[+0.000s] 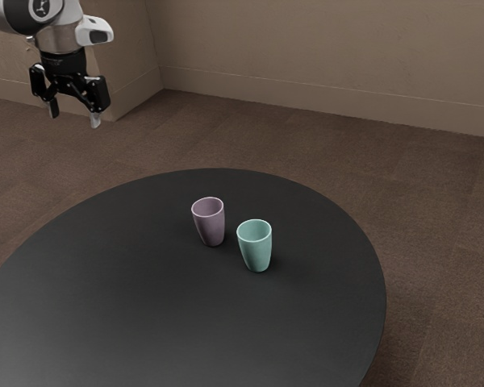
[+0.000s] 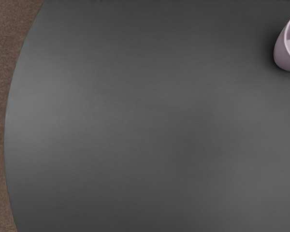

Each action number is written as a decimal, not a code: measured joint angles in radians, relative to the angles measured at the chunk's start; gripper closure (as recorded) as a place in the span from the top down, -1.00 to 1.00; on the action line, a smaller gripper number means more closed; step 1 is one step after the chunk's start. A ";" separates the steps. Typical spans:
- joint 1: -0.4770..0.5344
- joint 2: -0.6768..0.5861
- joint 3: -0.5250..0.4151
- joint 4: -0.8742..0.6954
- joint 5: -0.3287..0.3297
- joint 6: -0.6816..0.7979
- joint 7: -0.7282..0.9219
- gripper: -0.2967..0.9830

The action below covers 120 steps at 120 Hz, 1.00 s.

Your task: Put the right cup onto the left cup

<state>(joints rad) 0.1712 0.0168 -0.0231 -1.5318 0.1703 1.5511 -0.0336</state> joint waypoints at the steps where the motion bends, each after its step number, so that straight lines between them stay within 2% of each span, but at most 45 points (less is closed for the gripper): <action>1: -0.001 0.000 0.000 0.000 0.000 0.000 0.001 0.54; 13: -0.012 0.002 -0.009 -0.001 0.000 0.002 0.006 0.54; 34: -0.017 0.017 -0.089 -0.001 0.002 0.008 0.000 0.54; 64: -0.169 0.080 -0.167 0.005 0.005 0.049 -0.028 0.53; 94: -0.145 0.168 -0.215 0.015 0.010 0.105 -0.084 0.54; 120: -0.148 0.239 -0.290 0.014 0.045 0.153 -0.173 0.54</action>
<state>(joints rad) 0.0232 0.2557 -0.3128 -1.5175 0.2157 1.7041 -0.2065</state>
